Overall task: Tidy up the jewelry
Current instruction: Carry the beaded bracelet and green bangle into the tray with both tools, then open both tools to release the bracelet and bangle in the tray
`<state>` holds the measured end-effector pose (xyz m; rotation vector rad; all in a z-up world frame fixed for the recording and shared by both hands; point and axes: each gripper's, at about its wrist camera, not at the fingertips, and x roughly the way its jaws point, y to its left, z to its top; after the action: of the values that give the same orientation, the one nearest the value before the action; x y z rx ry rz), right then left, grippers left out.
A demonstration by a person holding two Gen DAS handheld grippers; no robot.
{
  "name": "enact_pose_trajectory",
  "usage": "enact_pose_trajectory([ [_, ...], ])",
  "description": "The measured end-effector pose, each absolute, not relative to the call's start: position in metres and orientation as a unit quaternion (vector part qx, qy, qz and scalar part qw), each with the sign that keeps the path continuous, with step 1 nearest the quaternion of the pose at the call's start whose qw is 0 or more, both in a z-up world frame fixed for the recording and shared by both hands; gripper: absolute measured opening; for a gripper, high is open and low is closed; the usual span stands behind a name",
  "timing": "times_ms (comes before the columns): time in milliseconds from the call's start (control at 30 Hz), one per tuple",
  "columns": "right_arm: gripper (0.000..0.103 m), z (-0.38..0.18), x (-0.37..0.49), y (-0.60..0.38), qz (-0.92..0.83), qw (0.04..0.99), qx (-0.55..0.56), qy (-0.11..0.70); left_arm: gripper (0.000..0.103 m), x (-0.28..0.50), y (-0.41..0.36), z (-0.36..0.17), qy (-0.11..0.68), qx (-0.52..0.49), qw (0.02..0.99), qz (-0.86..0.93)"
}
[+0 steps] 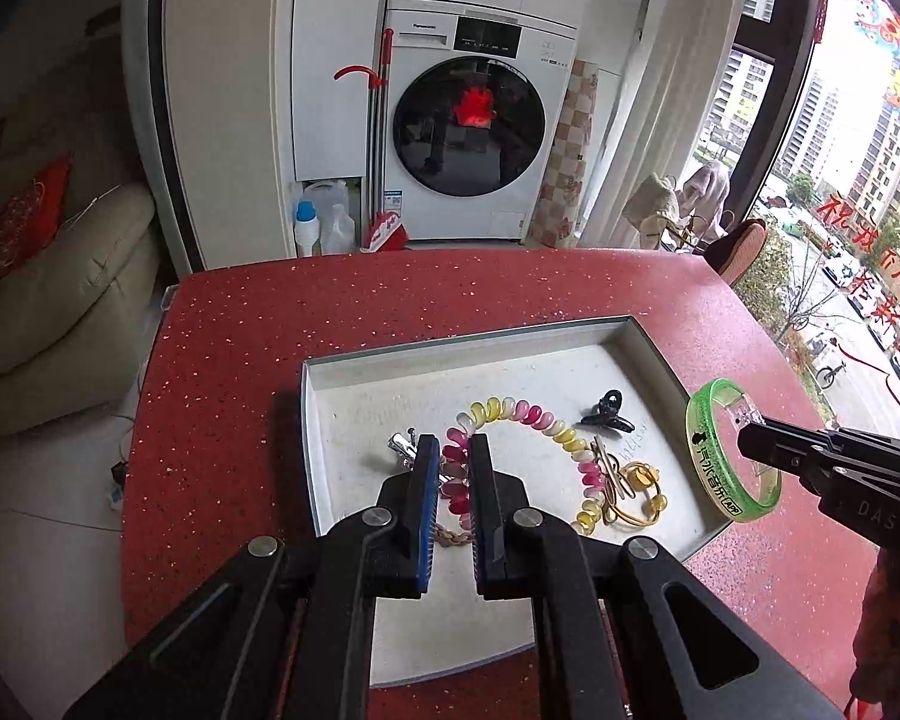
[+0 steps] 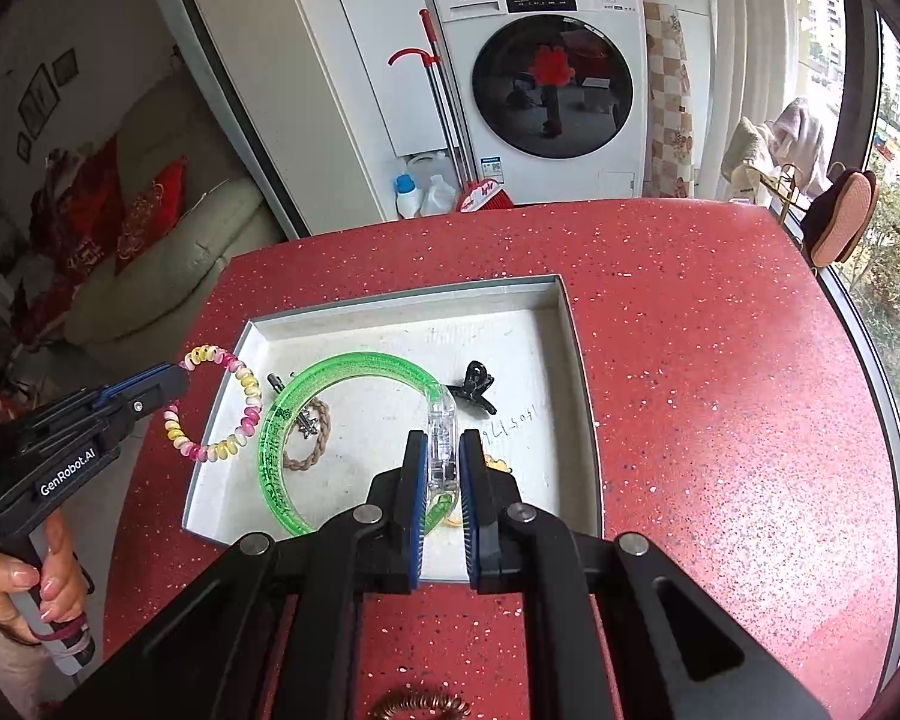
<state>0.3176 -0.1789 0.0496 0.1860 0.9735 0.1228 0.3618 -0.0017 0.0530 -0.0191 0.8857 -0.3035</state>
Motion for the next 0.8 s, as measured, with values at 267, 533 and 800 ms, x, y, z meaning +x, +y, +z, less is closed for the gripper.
enact_pose_trajectory([
  [267, 0.011, -0.007, 0.343, -0.177, 0.048, 0.851, 0.08, 0.517, 0.028, 0.38, -0.012, -0.007, 0.472, -0.003, 0.871, -0.135],
  [533, 0.011, -0.025, 0.354, -0.183, 0.016, 0.853, 0.061, 0.518, 0.028, 0.384, -0.023, -0.029, 0.469, 0.038, 0.876, -0.106],
  [800, 0.014, -0.023, 0.351, -0.176, 0.01, 0.86, 0.048, 0.509, 0.028, 0.38, -0.04, -0.042, 0.459, 0.095, 0.879, -0.087],
])
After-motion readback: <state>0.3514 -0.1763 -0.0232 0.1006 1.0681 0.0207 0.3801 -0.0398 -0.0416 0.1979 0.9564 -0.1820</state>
